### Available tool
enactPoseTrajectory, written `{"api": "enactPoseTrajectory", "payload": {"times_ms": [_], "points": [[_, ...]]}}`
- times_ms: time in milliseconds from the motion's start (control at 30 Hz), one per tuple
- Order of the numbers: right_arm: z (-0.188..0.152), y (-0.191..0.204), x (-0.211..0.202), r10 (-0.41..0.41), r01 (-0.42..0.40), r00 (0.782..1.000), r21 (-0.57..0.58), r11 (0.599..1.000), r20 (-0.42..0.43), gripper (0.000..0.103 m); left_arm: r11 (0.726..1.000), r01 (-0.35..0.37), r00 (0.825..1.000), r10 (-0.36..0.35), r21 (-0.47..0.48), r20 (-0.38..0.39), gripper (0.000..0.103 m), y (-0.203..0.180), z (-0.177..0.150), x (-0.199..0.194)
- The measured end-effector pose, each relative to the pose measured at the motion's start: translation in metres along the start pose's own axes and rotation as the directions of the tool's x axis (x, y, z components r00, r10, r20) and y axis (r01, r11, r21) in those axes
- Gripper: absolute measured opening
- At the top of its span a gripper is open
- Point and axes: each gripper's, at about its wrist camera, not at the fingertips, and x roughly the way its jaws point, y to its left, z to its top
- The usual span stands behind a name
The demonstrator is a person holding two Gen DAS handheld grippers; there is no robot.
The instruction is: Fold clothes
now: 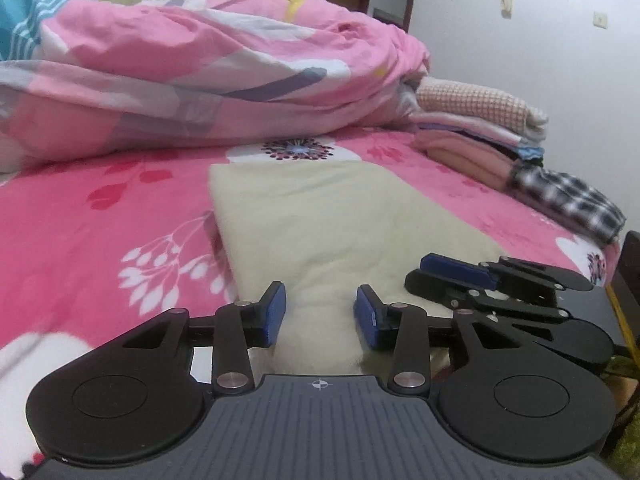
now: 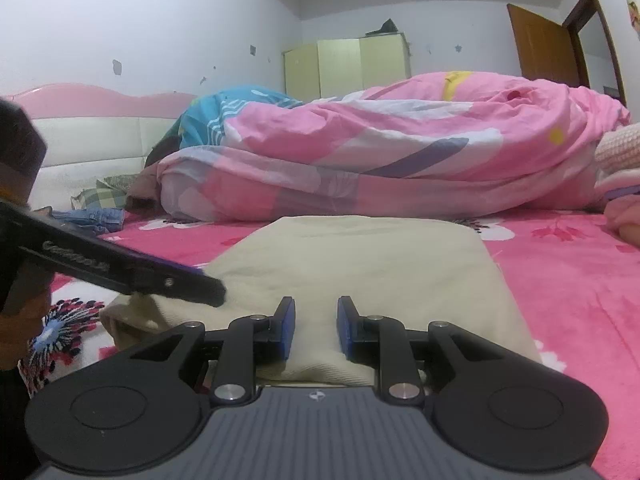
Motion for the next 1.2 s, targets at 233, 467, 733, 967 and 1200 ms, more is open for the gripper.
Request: {"api": "enactPoseTrajectory", "payload": {"times_ms": [233, 467, 733, 967, 1200], "points": [[0.004, -0.001, 0.001, 0.003, -0.002, 1.000, 0.005, 1.000, -0.021, 0.025, 1.000, -0.003, 1.000, 0.004, -0.016, 0.022, 0.041, 0.000, -0.005, -0.004], [0.052, -0.011, -0.003, 0.016, -0.016, 1.000, 0.040, 0.999, -0.011, 0.031, 1.000, -0.013, 0.999, 0.014, -0.007, 0.041, 0.042, -0.002, -0.008, -0.004], [0.033, -0.033, 0.039, -0.056, 0.050, 0.986, -0.040, 0.998, -0.155, 0.036, 1.000, -0.025, 0.998, 0.025, 0.002, 0.064, 0.044, -0.003, -0.012, -0.004], [0.086, -0.026, 0.052, -0.068, 0.050, 0.970, -0.081, 0.995, -0.235, 0.037, 1.000, -0.025, 0.996, 0.025, -0.005, 0.080, 0.046, -0.003, -0.015, -0.006], [0.111, -0.042, 0.097, -0.052, 0.041, 0.963, -0.048, 0.998, -0.265, 0.037, 0.999, -0.041, 0.994, 0.039, 0.011, 0.101, 0.047, -0.007, -0.019, -0.007]]}}
